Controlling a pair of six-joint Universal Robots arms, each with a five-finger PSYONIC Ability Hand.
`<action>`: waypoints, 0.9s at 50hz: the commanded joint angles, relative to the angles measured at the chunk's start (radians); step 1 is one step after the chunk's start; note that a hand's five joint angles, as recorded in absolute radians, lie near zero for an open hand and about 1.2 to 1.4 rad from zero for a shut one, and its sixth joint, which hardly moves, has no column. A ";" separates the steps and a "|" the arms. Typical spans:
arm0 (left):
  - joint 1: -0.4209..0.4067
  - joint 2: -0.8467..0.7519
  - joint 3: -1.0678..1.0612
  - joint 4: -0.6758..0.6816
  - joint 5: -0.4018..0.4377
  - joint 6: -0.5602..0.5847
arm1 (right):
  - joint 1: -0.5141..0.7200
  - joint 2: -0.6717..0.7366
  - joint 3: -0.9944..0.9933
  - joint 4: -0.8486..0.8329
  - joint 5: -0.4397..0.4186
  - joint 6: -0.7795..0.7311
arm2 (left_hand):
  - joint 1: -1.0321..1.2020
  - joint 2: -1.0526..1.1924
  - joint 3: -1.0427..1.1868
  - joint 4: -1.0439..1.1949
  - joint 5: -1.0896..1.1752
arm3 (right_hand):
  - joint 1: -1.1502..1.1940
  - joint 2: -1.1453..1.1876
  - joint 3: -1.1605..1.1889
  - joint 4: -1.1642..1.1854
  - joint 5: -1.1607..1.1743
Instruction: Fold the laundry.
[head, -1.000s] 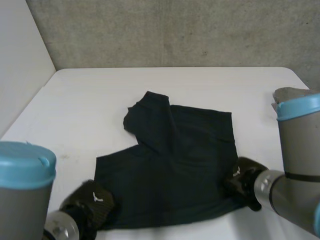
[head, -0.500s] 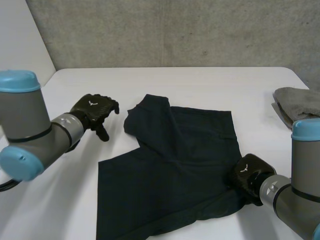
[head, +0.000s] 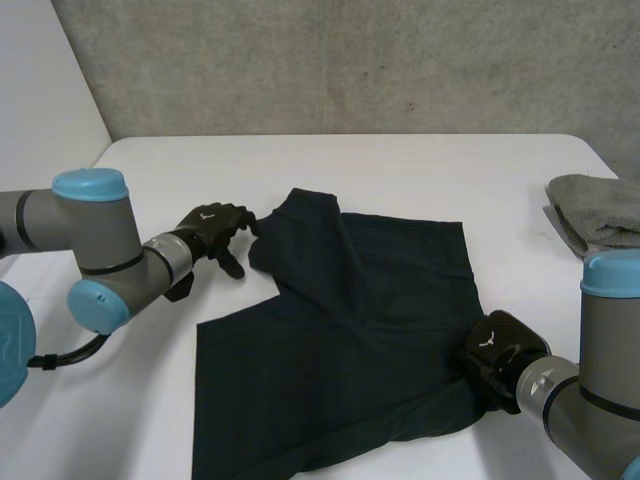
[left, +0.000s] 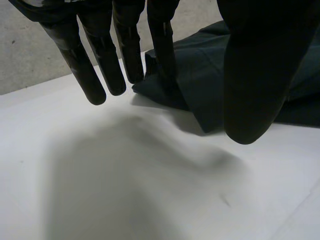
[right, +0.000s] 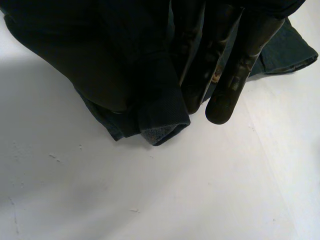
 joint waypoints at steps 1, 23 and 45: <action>0.000 -0.025 0.040 -0.002 -0.106 0.004 | 0.000 0.000 0.007 -0.009 0.000 0.004 | 0.020 0.024 0.022 0.030 0.035 | 0.423 0.225 0.213 0.207 0.229; -0.095 -0.016 0.026 -0.036 -0.008 0.005 | -0.005 0.000 0.016 -0.018 -0.014 0.004 | 0.017 0.021 0.019 0.027 0.032 | 0.423 0.225 0.213 0.207 0.229; -0.152 0.013 0.034 -0.028 0.047 0.001 | -0.003 0.000 0.033 -0.030 -0.014 0.004 | 0.111 0.115 0.113 0.121 0.126 | 0.423 0.225 0.213 0.207 0.229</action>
